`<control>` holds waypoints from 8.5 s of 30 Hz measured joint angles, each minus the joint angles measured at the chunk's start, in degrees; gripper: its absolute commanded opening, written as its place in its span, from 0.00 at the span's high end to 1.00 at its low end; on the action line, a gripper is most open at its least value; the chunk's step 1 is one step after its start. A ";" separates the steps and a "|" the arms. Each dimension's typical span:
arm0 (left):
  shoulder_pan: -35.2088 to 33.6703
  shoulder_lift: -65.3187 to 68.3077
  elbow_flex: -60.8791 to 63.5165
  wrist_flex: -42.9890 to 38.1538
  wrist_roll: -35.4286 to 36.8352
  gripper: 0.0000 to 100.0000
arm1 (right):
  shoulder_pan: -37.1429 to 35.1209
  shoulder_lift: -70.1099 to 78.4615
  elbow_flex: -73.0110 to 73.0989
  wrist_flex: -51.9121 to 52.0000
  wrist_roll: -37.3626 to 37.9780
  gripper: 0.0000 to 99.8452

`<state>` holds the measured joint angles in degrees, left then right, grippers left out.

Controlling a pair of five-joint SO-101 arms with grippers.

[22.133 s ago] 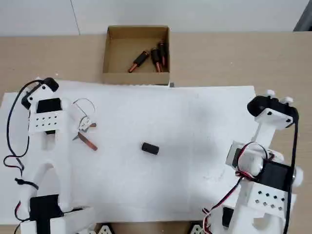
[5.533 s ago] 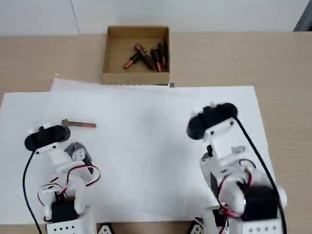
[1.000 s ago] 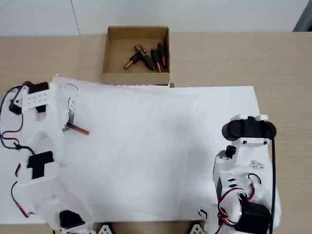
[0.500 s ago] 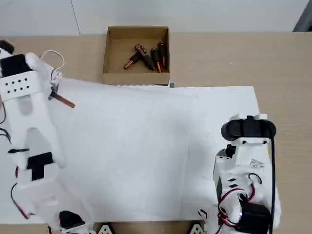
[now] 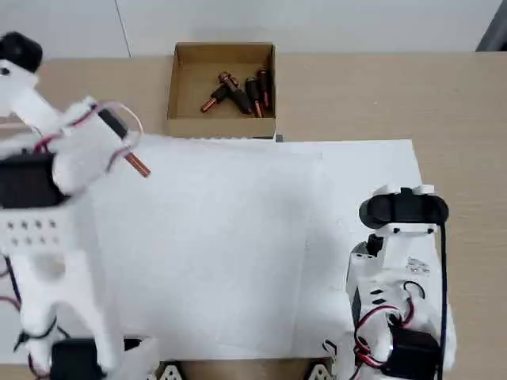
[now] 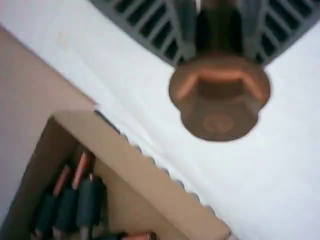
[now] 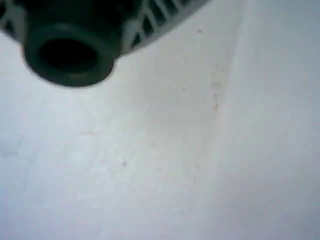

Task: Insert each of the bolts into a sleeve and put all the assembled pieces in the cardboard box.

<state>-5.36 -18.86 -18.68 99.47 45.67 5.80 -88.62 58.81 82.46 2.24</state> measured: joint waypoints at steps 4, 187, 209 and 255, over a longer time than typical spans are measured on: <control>1.05 -7.30 6.42 0.09 -2.73 0.99 | 0.00 0.00 0.00 0.00 0.00 1.00; 5.98 -84.57 110.68 -49.23 -37.54 0.99 | -34.73 0.18 21.27 -39.21 11.08 1.00; 5.45 -84.57 115.34 -49.23 -46.68 0.99 | -24.79 18.11 0.44 -37.98 -4.48 1.00; 4.57 -84.57 115.34 -49.23 -48.18 0.99 | -27.96 128.62 -94.15 -48.97 25.67 0.99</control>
<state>-0.79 -103.43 96.66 50.24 -2.51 -22.15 40.00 -35.34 33.49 27.91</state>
